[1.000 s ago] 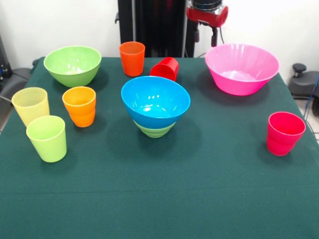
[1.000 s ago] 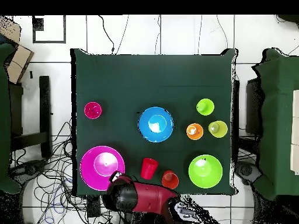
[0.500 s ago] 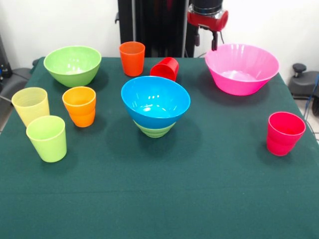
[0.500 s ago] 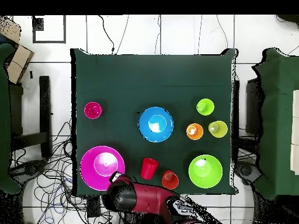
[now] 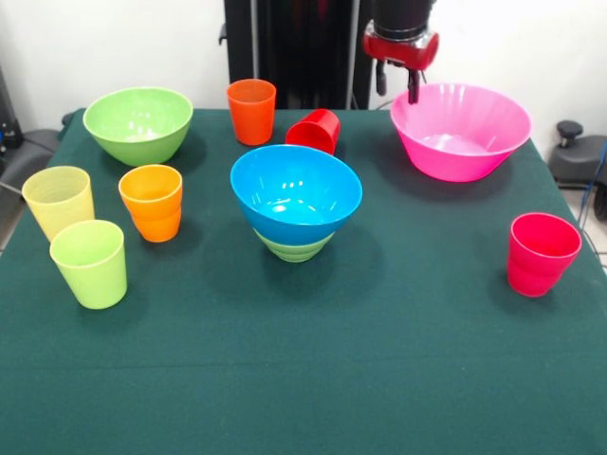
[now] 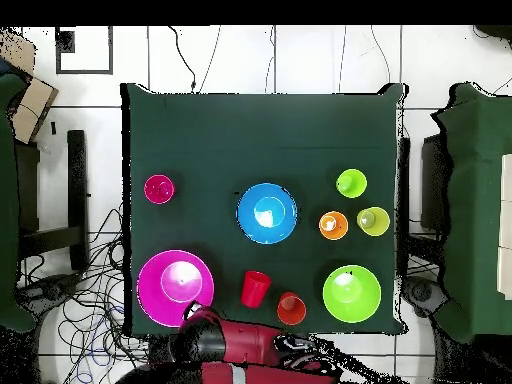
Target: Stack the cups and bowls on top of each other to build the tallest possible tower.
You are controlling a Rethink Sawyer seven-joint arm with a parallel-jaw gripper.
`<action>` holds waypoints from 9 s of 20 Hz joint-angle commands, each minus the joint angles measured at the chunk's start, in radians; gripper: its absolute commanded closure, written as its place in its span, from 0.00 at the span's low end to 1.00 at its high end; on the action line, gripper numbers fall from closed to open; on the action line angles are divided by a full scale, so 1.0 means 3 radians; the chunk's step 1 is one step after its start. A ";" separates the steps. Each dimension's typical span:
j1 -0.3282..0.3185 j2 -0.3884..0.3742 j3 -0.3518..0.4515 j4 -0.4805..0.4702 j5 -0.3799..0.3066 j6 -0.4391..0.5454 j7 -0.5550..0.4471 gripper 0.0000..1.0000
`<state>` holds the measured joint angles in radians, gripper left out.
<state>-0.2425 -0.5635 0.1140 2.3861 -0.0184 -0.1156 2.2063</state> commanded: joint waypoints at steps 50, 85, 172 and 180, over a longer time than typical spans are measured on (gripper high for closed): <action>0.0008 0.0276 0.0244 -0.0693 0.0175 -0.0230 0.0540 0.00; 0.0224 0.0453 0.0133 -0.0775 0.0236 -0.0336 0.0626 1.00; -0.1680 -0.1514 0.1718 -0.0442 0.0222 0.1471 0.0047 1.00; -0.1758 -0.1403 0.1671 -0.0622 0.0114 0.1610 -0.0047 1.00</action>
<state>-0.7724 -1.0116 0.5973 2.2796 0.0301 0.2493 2.2063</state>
